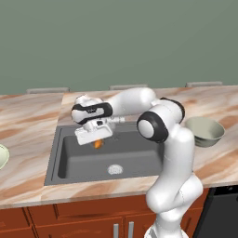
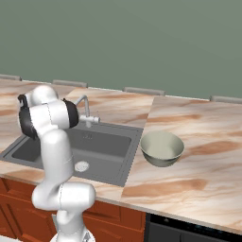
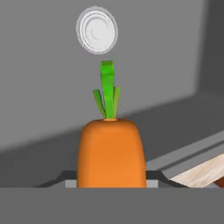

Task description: Pick the squashs from the cabinet and place them in one bowl. Pick the carrot from the sink and place it in the other bowl.

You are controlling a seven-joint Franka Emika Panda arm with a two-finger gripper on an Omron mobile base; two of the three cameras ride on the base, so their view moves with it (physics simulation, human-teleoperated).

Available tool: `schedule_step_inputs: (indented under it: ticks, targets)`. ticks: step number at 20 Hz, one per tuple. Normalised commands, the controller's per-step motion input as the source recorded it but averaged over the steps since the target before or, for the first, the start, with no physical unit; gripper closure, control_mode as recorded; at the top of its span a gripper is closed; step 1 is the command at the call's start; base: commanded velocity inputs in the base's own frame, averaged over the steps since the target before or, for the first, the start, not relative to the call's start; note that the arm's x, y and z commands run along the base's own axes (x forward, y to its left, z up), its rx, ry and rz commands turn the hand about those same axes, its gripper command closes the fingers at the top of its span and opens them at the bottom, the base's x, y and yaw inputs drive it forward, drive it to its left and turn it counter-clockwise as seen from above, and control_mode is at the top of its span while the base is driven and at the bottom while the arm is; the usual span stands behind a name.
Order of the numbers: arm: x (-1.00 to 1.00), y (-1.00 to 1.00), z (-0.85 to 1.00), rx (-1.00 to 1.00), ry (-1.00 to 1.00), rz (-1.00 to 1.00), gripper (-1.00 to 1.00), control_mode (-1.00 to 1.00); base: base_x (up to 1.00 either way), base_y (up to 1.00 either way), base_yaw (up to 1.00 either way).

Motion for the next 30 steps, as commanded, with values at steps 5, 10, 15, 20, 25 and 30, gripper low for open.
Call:
schedule_step_inputs:
  ticks: [5,10,15,20,25,30]
  targets:
    - [-0.32,-0.12,0.32,-0.01,0.11,-0.08,1.00,-1.00,0.00,0.00,0.00]
    - [-0.35,-0.13,0.33,-0.02,0.07,-0.08,1.00,-1.00,0.00,0.00,0.00]
    - [-0.38,-0.13,0.32,-0.02,0.00,-0.07,1.00,-1.00,0.00,0.00,0.00]
    - [-0.41,-0.14,0.31,-0.03,0.00,-0.05,1.00,-1.00,0.00,0.00,0.00]
    - [-0.42,-0.16,0.30,-0.01,-0.05,-0.05,1.00,-1.00,0.00,0.00,0.00]
    - [-0.38,-0.16,0.30,-0.01,-0.08,-0.05,1.00,-1.00,0.00,0.00,0.00]
